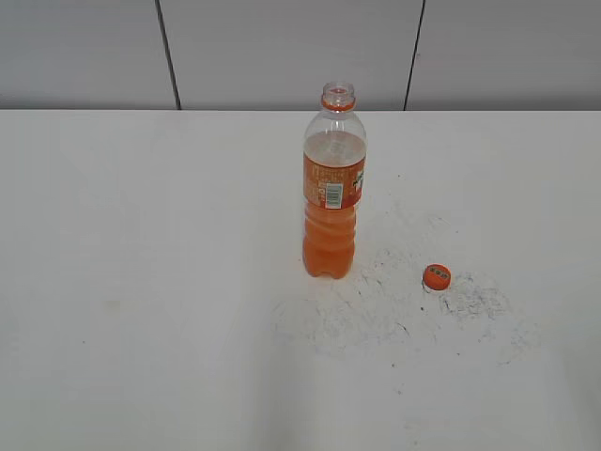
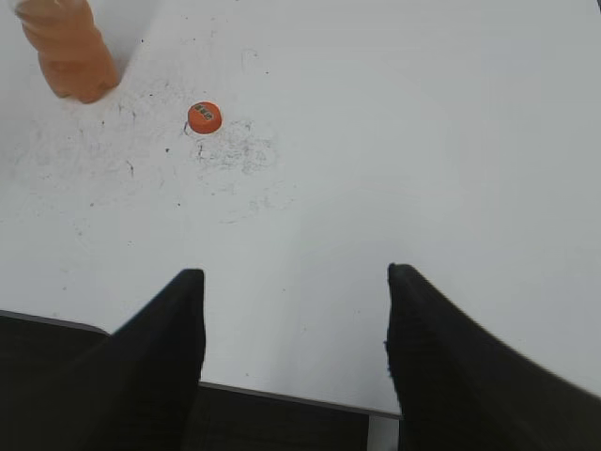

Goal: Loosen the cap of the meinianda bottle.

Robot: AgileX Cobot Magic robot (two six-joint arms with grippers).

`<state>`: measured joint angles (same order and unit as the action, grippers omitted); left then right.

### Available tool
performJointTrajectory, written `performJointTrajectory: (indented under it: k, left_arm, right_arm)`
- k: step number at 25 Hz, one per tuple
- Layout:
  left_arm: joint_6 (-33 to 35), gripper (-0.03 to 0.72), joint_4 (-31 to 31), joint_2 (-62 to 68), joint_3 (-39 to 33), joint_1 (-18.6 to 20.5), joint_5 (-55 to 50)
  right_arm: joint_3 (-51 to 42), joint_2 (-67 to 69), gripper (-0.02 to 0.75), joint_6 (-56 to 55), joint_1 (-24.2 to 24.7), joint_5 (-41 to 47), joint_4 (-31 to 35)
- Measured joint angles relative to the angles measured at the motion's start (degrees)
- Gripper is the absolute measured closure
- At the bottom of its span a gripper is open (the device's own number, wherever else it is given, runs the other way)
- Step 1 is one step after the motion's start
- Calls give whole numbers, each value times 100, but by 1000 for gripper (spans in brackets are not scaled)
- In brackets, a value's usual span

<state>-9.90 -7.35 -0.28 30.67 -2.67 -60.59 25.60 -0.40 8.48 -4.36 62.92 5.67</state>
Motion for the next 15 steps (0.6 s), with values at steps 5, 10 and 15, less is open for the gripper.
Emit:
performJointTrajectory:
  k: [5,10,15]
  left_arm:
    - [0,185,0,0,0,0,0]
    - [0,190,0,0,0,0,0]
    - [0,207,0,0,0,0,0]
  right_arm:
    - [0,0,286,0,0,0,1]
    - [0,0,286,0,0,0,13]
    - [0,0,286,1,0,0,13]
